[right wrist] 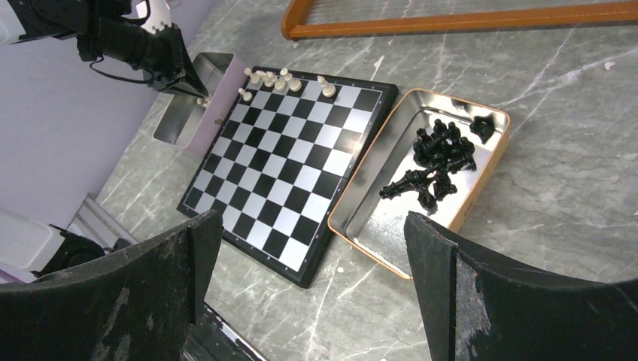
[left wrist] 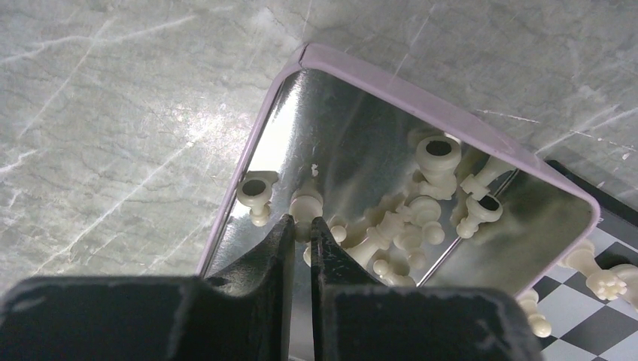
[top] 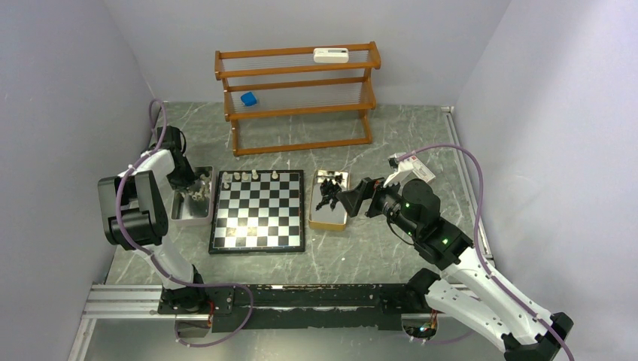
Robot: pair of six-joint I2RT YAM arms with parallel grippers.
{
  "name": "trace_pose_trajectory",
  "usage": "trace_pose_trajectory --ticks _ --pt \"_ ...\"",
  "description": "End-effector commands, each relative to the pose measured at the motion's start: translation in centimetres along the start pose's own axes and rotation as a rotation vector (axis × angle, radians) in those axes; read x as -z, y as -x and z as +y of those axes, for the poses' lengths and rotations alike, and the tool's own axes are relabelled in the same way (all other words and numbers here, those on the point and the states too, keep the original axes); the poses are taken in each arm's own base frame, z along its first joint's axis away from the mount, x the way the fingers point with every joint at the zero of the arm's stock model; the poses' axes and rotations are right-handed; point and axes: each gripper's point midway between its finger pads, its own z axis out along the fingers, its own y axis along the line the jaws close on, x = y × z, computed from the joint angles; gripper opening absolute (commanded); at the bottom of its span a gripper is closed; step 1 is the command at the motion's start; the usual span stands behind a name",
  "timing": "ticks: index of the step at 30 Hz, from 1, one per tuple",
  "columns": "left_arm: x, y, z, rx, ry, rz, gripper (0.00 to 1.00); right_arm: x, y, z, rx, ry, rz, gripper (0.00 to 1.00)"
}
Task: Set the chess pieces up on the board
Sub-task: Pick up the chess piece from the storage box, then place the chess piece on the chessboard.
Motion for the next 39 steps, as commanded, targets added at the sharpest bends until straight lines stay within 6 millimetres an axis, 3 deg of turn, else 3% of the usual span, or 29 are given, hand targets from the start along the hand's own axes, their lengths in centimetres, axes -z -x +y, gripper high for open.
trace_pose_trajectory --ticks 1,10,21,34,39 --pt "2.1 2.1 -0.2 0.011 -0.029 -0.059 0.12 0.3 0.5 0.1 0.007 0.001 -0.017 0.96" --pt "4.0 2.6 -0.6 0.015 -0.069 -0.097 0.12 0.3 0.7 0.1 0.014 -0.009 -0.012 0.96" --pt "7.4 3.2 -2.8 -0.012 -0.193 -0.153 0.12 0.2 0.8 -0.1 0.016 -0.022 -0.006 0.96" --pt "10.6 1.0 -7.6 -0.184 -0.273 -0.137 0.10 0.0 0.7 -0.1 0.008 -0.027 0.000 0.96" --pt "11.6 -0.7 -10.4 -0.247 -0.324 -0.147 0.11 -0.2 0.5 0.0 0.000 -0.022 0.006 0.96"
